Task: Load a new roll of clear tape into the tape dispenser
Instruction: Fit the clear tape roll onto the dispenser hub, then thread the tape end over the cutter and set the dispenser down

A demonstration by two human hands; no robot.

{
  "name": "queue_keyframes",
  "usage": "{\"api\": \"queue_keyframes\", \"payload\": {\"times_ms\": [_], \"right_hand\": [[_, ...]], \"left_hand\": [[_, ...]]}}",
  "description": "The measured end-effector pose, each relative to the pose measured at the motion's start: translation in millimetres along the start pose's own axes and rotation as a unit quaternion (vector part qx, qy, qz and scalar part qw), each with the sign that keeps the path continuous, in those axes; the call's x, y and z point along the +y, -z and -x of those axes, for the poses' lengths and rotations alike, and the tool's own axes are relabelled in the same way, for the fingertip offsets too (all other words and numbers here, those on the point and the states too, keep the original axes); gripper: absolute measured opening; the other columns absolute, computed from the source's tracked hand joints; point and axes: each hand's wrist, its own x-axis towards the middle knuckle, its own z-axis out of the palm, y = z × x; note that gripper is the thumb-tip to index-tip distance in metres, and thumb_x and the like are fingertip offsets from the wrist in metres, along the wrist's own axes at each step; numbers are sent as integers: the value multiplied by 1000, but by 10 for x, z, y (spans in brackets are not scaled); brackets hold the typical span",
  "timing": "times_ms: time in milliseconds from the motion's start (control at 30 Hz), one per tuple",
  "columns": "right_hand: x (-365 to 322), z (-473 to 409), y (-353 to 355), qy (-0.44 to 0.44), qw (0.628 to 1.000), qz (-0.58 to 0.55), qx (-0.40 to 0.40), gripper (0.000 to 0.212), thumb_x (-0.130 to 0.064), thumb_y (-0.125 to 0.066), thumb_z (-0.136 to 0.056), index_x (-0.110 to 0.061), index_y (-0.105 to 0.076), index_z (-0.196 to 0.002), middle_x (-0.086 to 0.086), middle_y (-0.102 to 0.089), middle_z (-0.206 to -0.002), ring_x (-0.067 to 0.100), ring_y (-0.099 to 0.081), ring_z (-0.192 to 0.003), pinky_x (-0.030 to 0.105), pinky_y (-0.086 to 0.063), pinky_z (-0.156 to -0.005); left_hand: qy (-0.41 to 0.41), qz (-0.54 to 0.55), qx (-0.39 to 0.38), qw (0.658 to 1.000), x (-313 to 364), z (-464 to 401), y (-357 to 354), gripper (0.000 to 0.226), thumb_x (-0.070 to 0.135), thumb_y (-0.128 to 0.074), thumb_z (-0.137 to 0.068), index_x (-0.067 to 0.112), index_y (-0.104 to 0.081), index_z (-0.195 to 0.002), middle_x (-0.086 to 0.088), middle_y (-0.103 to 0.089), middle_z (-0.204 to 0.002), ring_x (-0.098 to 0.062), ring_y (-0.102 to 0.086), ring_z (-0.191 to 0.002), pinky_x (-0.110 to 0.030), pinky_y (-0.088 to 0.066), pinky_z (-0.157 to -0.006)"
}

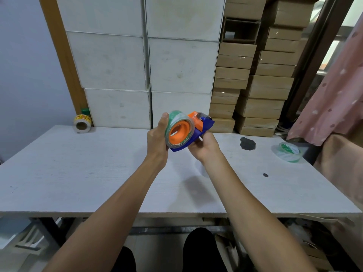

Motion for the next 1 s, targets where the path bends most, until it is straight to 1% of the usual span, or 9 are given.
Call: {"api": "queue_keyframes", "payload": {"times_ms": [67,200,367,467,533,667,733,900,1000], "right_hand": [[-13,28,7,4,1000,-4,3,15,-12,-68,-97,-11,-65,-112,15,-72,-109,29,-69,-108,46,-56,-101],[-17,63,51,9,1000,-20,7,11,-9,-65,-98,-8,-64,-110,16,-72,-101,26,-72,-93,38,-64,-76],[3,107,89,44,998,23,-33,15,-8,-69,-96,-6,-69,-110,14,-76,-105,24,-71,-101,37,-60,-90],[24,82,129,87,991,78,-66,32,-11,-71,-96,-8,-69,-128,12,-75,-123,24,-70,-114,38,-58,-99],[31,67,165,109,985,111,-68,35,-11,-68,-99,-10,-68,-134,10,-73,-130,24,-67,-121,40,-54,-106],[32,89,240,146,968,198,-58,37,-2,-55,-103,-9,-63,-139,11,-71,-131,25,-64,-123,33,-54,-96],[36,108,266,161,961,217,-65,37,-1,-52,-103,-8,-64,-137,13,-69,-133,26,-64,-123,33,-53,-97],[81,173,219,169,951,240,-98,35,-25,-48,-108,-11,-65,-136,11,-70,-130,23,-64,-121,36,-54,-101],[133,152,214,199,925,308,-95,34,-28,-51,-108,-16,-63,-137,6,-71,-128,25,-65,-122,42,-53,-105]], "left_hand": [[-1,-2,0,1000,-3,-1,-12,33,51,-56,-94,21,-71,-96,2,-76,-92,-19,-72,-89,-34,-59,-79],[-3,-4,-2,1000,-23,10,-31,32,50,-55,-95,22,-71,-97,-1,-75,-95,-19,-72,-90,-34,-60,-79],[10,23,16,1000,-8,9,-39,34,52,-56,-95,22,-72,-95,-2,-75,-94,-18,-72,-88,-36,-59,-81],[11,44,22,999,15,-2,-37,37,53,-57,-94,21,-75,-91,-1,-76,-90,-15,-73,-85,-38,-59,-83],[12,52,27,998,31,-14,-35,37,54,-57,-94,21,-74,-93,-1,-76,-91,-16,-73,-87,-38,-59,-83],[13,57,39,998,28,-36,-2,36,53,-55,-95,21,-71,-99,-3,-75,-98,-19,-72,-91,-37,-60,-82],[16,58,39,997,12,-33,10,38,55,-56,-94,21,-72,-101,-5,-74,-102,-19,-72,-94,-39,-59,-84],[31,82,53,995,-56,-12,-8,40,56,-57,-93,20,-73,-98,-6,-74,-100,-20,-72,-93,-44,-58,-91],[43,99,60,992,-93,-10,-17,46,59,-58,-91,17,-72,-103,-9,-74,-107,-25,-72,-100,-49,-58,-96]]}}
